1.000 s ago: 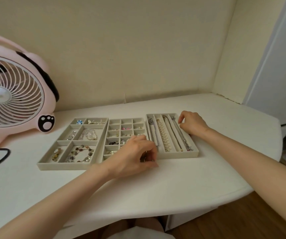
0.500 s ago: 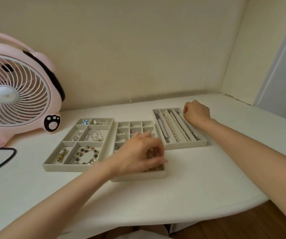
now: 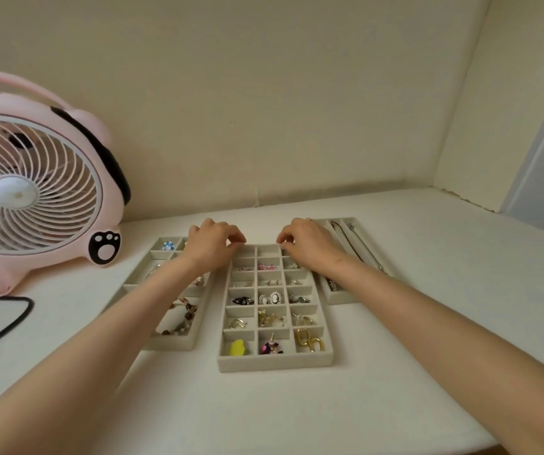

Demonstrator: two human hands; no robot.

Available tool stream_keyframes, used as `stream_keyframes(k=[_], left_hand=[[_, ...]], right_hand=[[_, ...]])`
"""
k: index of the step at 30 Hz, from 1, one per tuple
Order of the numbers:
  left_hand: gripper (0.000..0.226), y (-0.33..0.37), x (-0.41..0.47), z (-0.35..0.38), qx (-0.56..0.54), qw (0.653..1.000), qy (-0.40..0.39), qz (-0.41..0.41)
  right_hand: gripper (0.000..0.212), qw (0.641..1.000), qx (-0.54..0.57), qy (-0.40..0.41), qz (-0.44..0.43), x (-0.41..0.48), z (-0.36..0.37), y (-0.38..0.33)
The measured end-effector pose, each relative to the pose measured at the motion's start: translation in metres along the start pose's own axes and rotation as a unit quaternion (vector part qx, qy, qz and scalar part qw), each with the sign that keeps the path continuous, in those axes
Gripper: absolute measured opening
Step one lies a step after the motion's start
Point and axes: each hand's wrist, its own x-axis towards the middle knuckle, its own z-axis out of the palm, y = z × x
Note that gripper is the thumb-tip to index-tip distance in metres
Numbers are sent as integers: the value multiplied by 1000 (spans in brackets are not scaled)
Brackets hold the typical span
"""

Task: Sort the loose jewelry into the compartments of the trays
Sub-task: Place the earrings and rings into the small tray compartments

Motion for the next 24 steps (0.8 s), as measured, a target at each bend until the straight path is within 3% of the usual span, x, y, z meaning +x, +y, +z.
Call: stream_keyframes(k=[11,15,24], left_hand=[[4,7,-30,-14,-38,996,-22,81],[7,11,-38,-22,-54,992,-55,96],[11,32,-32,-31,125,974,-123,141]], right_hand=[[18,998,5,-67,-11,-31,-24,-4],[17,995,-7,-97,-16,-43,-34,-8],[8,996,72,-32,-43,-34,-38,-30]])
